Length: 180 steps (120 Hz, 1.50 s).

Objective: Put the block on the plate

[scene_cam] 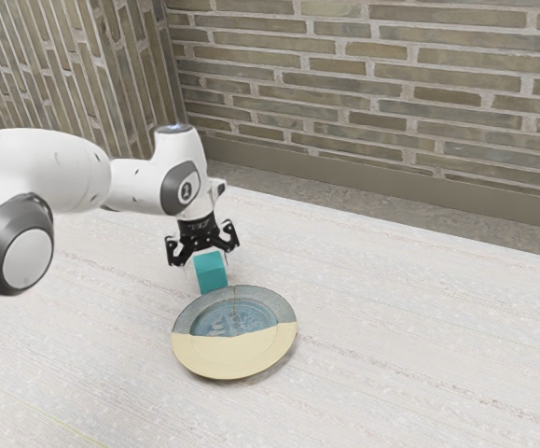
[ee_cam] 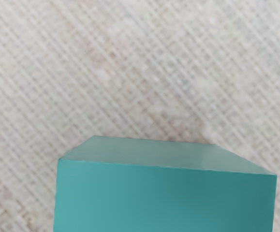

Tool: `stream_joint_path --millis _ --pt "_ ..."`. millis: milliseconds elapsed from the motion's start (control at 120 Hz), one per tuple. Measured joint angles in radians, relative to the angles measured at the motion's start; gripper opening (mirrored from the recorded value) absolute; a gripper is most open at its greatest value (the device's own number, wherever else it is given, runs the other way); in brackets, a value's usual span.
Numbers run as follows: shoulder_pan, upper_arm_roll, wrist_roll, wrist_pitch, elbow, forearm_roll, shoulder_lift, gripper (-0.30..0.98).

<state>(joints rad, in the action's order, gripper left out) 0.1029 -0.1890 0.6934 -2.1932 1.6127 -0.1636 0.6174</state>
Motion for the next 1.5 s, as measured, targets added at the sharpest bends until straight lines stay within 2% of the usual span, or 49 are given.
stream_joint_path --millis 217,417,592,875,1008,1167,1408,1500 --pt "-0.061 0.068 0.054 -0.029 -0.011 0.058 0.028 0.68" --pt "-0.086 0.105 0.089 -0.037 -0.012 0.084 0.031 0.54" --pt "-0.088 0.11 0.111 -0.034 -0.012 0.094 0.022 0.45" --pt "-0.094 0.117 0.131 -0.024 -0.003 0.098 -0.036 0.42" --pt "-0.046 0.123 0.138 -0.003 0.059 0.095 -0.13 0.39" --pt "0.058 0.126 0.148 0.011 0.217 0.09 -0.255 0.36" --pt "0.103 0.146 0.161 0.014 0.276 0.089 -0.254 0.35" --pt "0.101 0.147 0.163 0.013 0.28 0.088 -0.251 0.41"
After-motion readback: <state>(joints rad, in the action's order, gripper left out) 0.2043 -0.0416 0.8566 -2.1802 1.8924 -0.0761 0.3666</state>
